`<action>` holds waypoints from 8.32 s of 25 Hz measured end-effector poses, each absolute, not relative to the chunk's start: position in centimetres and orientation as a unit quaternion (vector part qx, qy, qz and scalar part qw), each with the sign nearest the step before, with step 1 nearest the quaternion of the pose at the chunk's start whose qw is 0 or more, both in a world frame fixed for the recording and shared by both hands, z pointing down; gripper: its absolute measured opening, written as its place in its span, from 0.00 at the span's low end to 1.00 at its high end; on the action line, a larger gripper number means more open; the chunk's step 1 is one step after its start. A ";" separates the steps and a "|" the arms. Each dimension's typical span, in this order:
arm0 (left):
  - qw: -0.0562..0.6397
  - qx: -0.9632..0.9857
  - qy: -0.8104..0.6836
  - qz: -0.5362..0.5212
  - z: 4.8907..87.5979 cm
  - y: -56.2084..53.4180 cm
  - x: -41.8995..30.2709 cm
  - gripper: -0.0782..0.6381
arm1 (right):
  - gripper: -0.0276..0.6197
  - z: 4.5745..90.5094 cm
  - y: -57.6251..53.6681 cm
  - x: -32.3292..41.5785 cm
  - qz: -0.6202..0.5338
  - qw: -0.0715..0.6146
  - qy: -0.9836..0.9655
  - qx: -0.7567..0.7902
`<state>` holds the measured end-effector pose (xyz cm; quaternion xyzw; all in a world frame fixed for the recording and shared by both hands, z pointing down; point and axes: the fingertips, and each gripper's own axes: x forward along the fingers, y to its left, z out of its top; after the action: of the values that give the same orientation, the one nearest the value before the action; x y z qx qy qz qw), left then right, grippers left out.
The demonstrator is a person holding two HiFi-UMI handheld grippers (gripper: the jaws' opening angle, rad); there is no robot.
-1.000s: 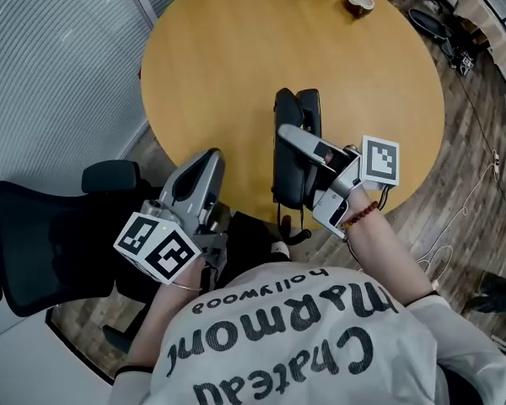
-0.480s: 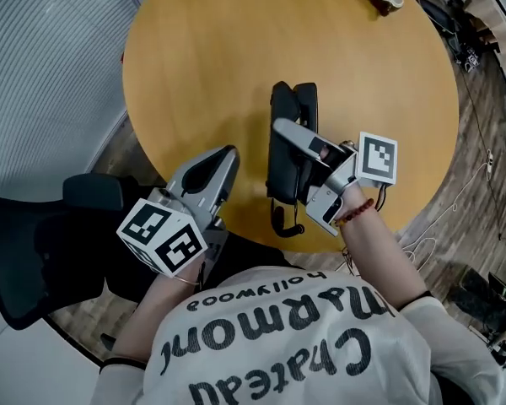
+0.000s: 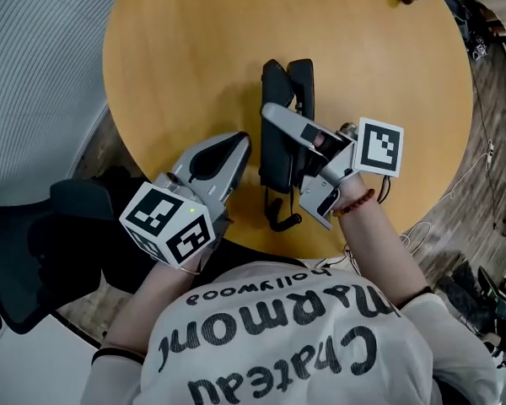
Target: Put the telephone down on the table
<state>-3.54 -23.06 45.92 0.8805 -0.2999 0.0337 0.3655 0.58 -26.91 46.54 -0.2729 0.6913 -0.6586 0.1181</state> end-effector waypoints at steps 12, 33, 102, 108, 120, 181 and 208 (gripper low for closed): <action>0.385 0.880 -0.276 0.034 45.9 -22.8 -2.1 0.11 | 0.47 47.1 -27.8 1.7 -0.630 0.048 0.696 -0.341; 0.381 0.896 -0.225 0.031 44.4 -22.8 -0.9 0.11 | 0.47 48.8 -27.4 2.7 -0.604 -0.039 0.665 -0.437; 0.386 0.868 -0.302 0.079 44.2 -19.9 -0.9 0.11 | 0.47 50.5 -25.1 1.9 -0.341 -0.421 0.775 -0.326; 0.388 0.867 -0.303 0.080 44.3 -20.0 -0.9 0.11 | 0.47 50.4 -25.0 1.7 -0.354 -0.424 0.773 -0.310; 0.396 0.861 -0.309 0.078 44.8 -19.3 -1.4 0.11 | 0.47 50.7 -24.3 1.4 -0.321 -0.447 0.785 -0.286; 0.405 0.857 -0.310 0.074 45.1 -18.4 -2.1 0.11 | 0.47 51.1 -23.4 1.4 -0.196 -0.503 0.799 -0.263; 0.407 0.857 -0.308 0.075 45.5 -19.3 -2.6 0.11 | 0.47 50.9 -22.5 1.1 -0.198 -0.504 0.801 -0.255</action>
<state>-2.56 -19.35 45.52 0.8568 -0.3080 0.0749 0.4067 1.14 -22.51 50.90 -0.2549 0.8014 -0.1976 -0.5038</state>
